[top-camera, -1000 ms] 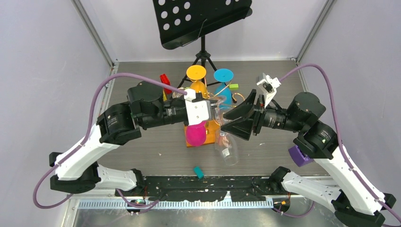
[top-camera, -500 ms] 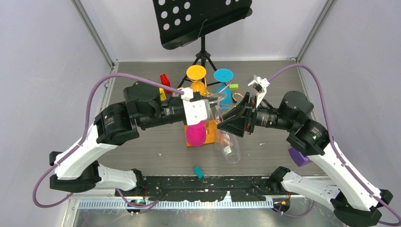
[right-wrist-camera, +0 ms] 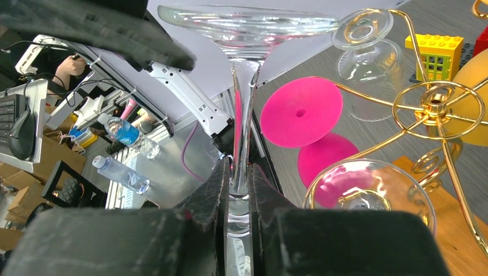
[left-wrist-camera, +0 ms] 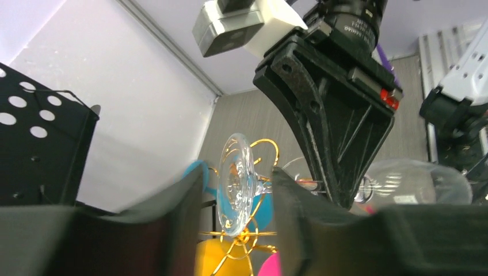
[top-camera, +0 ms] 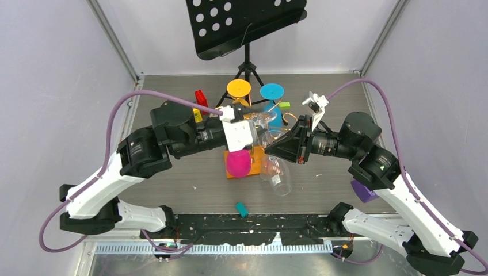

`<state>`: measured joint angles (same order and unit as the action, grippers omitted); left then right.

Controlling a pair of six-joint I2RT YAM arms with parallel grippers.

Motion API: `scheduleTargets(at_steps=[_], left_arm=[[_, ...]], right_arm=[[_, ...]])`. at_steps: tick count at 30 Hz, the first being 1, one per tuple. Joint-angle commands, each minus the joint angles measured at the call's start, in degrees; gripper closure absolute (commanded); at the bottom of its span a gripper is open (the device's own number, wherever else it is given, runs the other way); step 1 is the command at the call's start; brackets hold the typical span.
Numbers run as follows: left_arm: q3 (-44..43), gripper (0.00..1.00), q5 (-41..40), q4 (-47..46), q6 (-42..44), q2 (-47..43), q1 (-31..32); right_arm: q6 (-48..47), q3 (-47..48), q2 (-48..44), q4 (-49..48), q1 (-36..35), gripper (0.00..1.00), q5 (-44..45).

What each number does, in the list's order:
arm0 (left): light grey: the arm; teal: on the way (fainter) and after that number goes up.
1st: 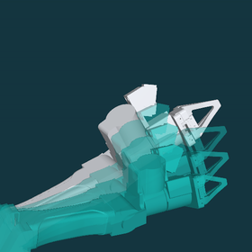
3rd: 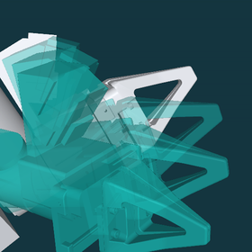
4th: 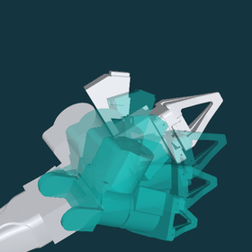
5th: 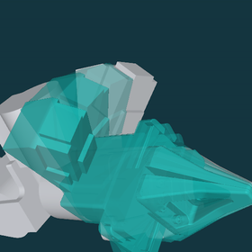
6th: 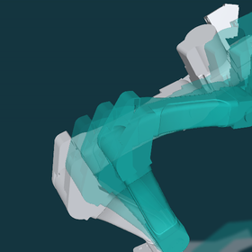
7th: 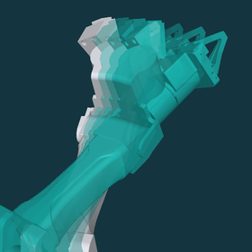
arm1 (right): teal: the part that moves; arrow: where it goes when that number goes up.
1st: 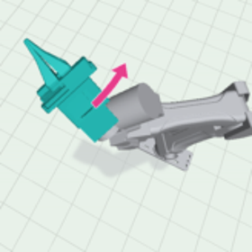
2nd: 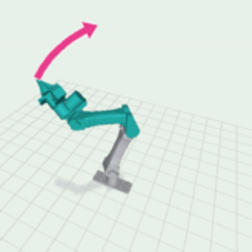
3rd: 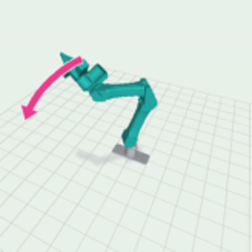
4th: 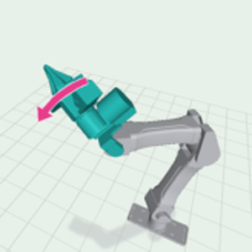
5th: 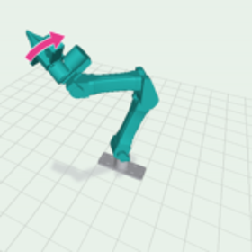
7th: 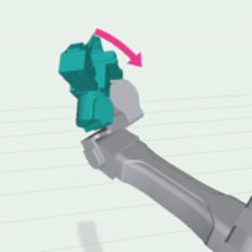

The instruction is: Place the wine glass upside down on the wine glass rack

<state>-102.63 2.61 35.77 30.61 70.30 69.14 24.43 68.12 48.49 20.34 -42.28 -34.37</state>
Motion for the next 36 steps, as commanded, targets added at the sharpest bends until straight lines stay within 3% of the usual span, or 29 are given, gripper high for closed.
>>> scheduleTargets(at_steps=[1, 3, 4, 6, 9, 13, 20, 23, 28, 36], left_arm=[[1.8, 0.44, -1.2, -8.9, -1.8, -3.4, 0.3], [2.5, 0.34, -1.3, -10.1, -2.8, -4.0, 0.3], [2.7, 0.24, -1.5, -10.5, -3.3, -4.2, 0.3], [3.3, 0.17, -2.0, -11.1, -4.6, -4.8, 0.3], [5.0, 0.14, -7.8, -12.7, -6.9, -6.0, 0.3], [5.5, 0.10, -12.9, -10.9, -13.6, -6.7, -2.5], [5.1, 0.11, 1.9, -4.7, -33.3, -5.8, -18.2], [5.2, 0.13, 6.0, -2.0, -36.2, -4.2, -21.1], [5.8, 0.15, 8.9, 0.3, -35.4, -2.3, -21.2], [9.1, 0.16, 8.3, -2.1, -35.7, -2.2, -21.8]], right_arm=[[1.0, 1.4, -2.7, -2.5, 0.0, 0.95, 0.9], [1.1, 2.3, -3.7, -1.1, 0.3, 0.95, 1.5], [0.9, 3.0, -4.0, -0.5, 0.5, 0.95, 2.4], [-0.7, 4.4, -5.3, 2.3, 0.9, 0.95, 4.6], [-5.3, 7.1, -8.0, 10.8, 1.4, 0.95, 12.4], [-12.0, 8.6, -10.9, 17.5, 1.6, 0.95, 30.3], [-24.3, 7.2, -9.1, 19.8, 1.6, 0.95, 61.8], [-29.0, 5.2, -8.1, 17.2, 2.5, 0.95, 71.9], [-30.5, 1.8, -6.6, 10.0, 8.8, 0.95, 66.7], [-29.1, -2.6, -0.5, 1.1, 23.0, 0.95, 42.2]])
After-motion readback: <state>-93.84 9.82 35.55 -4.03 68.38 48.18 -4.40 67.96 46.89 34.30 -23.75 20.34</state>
